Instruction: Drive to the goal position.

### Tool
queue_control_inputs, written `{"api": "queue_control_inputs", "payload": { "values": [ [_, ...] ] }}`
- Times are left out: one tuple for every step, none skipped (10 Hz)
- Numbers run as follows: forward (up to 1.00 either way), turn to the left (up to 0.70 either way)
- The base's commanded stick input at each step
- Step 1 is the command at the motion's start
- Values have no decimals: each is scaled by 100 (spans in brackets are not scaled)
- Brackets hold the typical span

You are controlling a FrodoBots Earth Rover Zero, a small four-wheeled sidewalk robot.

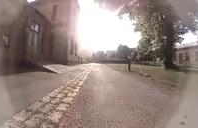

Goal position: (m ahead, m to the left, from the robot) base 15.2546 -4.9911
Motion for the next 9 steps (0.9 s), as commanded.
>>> {"api": "queue_control_inputs", "payload": {
  "values": [
    [44,2],
    [44,2],
    [44,2],
    [44,2],
    [44,2],
    [44,2],
    [44,2],
    [44,2],
    [44,2]
  ]
}}
